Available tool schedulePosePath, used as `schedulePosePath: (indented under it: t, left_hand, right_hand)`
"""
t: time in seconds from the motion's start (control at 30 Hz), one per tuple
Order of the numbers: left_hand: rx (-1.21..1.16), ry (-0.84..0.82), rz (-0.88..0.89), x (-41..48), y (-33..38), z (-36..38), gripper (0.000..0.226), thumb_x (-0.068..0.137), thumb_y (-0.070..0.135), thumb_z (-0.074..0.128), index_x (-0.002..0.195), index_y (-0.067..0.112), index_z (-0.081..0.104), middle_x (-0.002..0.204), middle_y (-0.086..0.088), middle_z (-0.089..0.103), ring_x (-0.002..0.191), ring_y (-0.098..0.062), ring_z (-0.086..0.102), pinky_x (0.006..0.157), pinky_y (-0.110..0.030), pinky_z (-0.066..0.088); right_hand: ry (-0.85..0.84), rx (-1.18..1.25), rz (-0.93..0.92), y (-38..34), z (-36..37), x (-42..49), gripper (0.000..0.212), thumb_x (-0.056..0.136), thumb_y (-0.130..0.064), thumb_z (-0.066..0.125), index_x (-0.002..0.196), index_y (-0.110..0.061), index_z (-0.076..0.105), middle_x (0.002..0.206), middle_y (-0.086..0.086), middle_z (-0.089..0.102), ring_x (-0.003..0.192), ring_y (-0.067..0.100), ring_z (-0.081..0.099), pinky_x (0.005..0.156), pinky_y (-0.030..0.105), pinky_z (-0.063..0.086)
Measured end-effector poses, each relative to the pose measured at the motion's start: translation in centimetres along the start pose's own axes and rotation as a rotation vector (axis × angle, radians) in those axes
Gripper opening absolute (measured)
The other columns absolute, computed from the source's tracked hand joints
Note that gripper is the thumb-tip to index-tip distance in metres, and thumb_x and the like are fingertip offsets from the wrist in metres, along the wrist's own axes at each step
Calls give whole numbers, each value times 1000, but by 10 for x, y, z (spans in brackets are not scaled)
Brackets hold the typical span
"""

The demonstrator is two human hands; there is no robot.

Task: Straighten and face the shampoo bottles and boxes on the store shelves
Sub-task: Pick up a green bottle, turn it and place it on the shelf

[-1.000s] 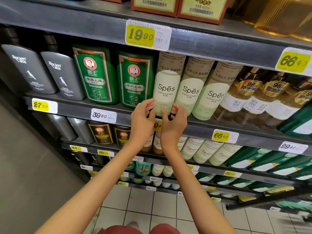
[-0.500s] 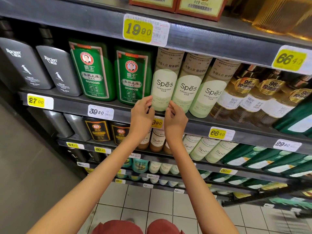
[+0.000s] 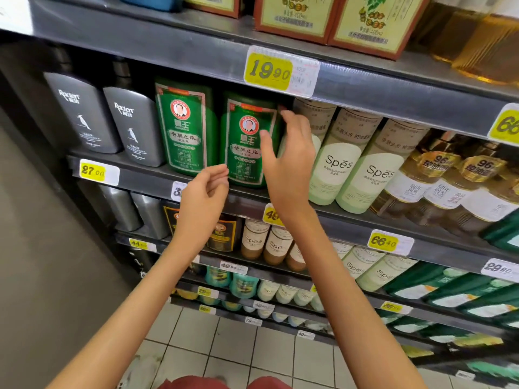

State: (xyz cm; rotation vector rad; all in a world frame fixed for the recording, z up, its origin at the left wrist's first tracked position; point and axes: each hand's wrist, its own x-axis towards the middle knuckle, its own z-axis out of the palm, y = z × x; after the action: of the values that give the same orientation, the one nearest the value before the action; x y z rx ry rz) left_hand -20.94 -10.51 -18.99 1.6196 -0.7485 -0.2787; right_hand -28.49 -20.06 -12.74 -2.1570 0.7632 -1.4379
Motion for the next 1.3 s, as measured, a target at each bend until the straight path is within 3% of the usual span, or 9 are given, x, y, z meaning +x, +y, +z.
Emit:
schedulePosePath:
  t: [0.07,0.27,0.4,0.57,0.67,0.8,1.1,1.2,1.3]
  left_hand:
    - [-8,15,-5,0,-2,-8,31,94,8,49,124,9,55,114,4,61,101,7,56,85,0,40]
    - [-27,14,-21,0,-8,-25,31,94,10,49,125,9,54,116,3,61,103,4,56,86,-1,40]
    - [-28,8,-28,4,-8,-33,32,94,10,49,125,11,54,117,2,61,109,-3,57,95,-14,41]
    - [-46,-19,-30,3,-14,-42,30,94,10,49,123,14,55,114,5,62,108,0,56,96,-16,41]
    - [-74,-25,-38,4,-17,-45,30,94,9,48,123,14,55,111,8,62,110,-2,56,99,-21,41]
    - [-90,-43,-35,2,-21,-49,30,94,9,49,123,15,55,108,12,62,109,-1,56,98,-19,41]
    - [-78,-57,-56,-1,-29,-58,31,94,12,50,125,14,55,114,6,62,106,2,57,96,-20,42]
    - [-75,-63,-62,-4,-31,-55,31,94,11,51,125,12,55,114,5,63,106,0,57,92,-13,42]
    - [-79,-76,-66,-6,-31,-51,31,94,11,51,125,11,55,113,4,62,103,3,57,88,-4,42]
  right_hand:
    - [-21,-58,-9,-4,5,9,35,88,-10,63,115,10,54,105,22,52,93,23,50,78,16,30]
    - [-114,-191,53,-3,18,23,37,90,-27,61,104,7,52,103,22,50,98,31,45,76,25,29]
    - [-220,-329,64,-2,25,29,41,91,-39,58,96,2,54,99,20,54,96,31,45,70,29,25]
    - [-195,-384,39,-5,28,32,37,90,-36,61,93,0,54,98,19,54,94,30,43,64,23,14]
    - [-224,-454,11,-6,28,34,33,90,-36,60,88,-4,53,90,13,49,89,26,39,68,24,18]
    - [-226,-533,51,-8,29,38,52,86,-41,64,59,-20,25,65,-5,29,76,20,33,64,28,23]
    - [-230,-438,62,-14,30,36,44,84,-32,66,64,-15,31,64,-6,28,64,13,31,61,32,29]
    - [-255,-399,72,-16,30,32,36,86,-34,66,89,-4,47,84,3,44,87,25,41,70,31,32]
    - [-254,-341,98,-17,30,28,50,85,-36,67,109,2,45,110,19,47,102,31,41,80,30,30]
